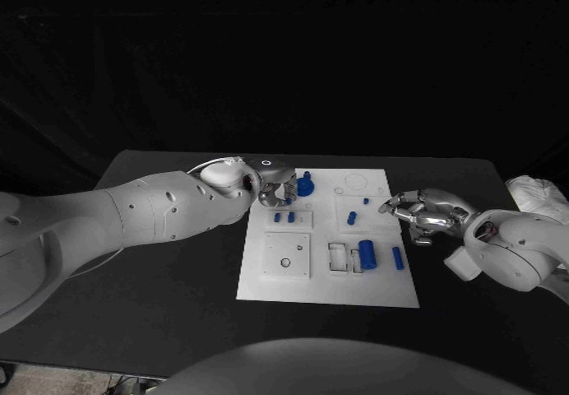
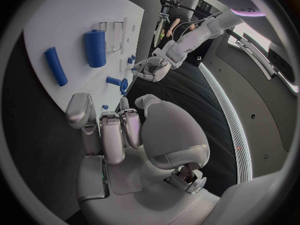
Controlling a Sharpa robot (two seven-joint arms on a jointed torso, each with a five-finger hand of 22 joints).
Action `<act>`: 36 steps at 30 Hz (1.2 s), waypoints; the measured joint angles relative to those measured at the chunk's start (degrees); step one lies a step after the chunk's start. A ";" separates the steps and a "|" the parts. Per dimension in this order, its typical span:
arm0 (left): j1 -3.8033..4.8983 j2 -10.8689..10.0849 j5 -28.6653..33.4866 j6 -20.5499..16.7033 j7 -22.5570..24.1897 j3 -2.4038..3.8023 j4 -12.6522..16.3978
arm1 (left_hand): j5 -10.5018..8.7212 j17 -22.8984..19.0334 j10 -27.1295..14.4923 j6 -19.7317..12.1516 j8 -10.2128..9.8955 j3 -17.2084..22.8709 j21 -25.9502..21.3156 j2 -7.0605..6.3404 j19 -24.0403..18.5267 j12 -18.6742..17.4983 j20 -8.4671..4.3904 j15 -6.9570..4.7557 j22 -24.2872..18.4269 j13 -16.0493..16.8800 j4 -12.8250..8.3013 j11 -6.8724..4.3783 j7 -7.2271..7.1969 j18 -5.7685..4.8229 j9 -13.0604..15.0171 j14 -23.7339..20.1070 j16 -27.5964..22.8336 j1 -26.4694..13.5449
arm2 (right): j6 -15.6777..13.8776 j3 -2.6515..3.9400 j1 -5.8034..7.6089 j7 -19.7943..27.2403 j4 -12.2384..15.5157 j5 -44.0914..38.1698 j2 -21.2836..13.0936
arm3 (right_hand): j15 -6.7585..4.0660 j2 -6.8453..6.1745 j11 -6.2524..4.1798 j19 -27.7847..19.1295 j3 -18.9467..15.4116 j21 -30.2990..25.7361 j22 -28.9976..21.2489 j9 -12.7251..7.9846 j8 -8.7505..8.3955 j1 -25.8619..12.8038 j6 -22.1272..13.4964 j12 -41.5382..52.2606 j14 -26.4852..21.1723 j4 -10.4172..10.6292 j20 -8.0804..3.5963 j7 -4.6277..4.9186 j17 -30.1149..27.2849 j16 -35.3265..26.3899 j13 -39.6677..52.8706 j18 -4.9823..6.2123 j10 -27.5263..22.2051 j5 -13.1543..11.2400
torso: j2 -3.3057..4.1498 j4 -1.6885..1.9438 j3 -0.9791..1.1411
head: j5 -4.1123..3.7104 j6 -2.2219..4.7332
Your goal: Assemble the parts on the task board
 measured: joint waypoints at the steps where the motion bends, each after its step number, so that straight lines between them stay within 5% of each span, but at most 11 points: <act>1: -0.01 0.03 0.00 0.01 -0.03 0.00 -0.05 | 0.00 -0.10 0.00 0.00 0.00 0.00 0.00 0.00 0.00 0.00 0.00 0.00 0.00 0.00 0.00 0.00 0.00 0.00 -0.04 0.00 0.00 0.00 | -0.05 0.00 0.00 0.09 0.02 0.00 -0.04 | 0.00 0.00 0.00 0.00 0.00 0.00 0.00 0.00 0.00 0.00 0.00 0.00 0.00 0.00 0.00 0.00 0.00 0.00 0.00 0.00 0.00 0.00 | -0.01 0.00 0.00 | -0.05 0.00; 36: -0.82 1.34 0.10 1.91 -1.78 0.10 -2.22 | 0.01 -1.34 0.00 -0.61 -0.78 0.48 -0.78 0.01 -0.20 -0.29 -0.20 0.21 0.00 -0.03 -0.49 -0.01 -0.20 0.00 -0.50 -0.63 -0.89 0.01 | -0.21 -0.01 -0.04 0.53 -0.01 0.08 -0.26 | 0.00 -0.24 0.00 0.00 0.40 0.00 0.01 0.03 0.00 0.24 0.00 0.00 0.00 -0.08 0.00 0.00 -0.01 0.00 0.00 0.00 0.00 -0.22 | 0.02 0.04 -0.01 | -0.38 0.00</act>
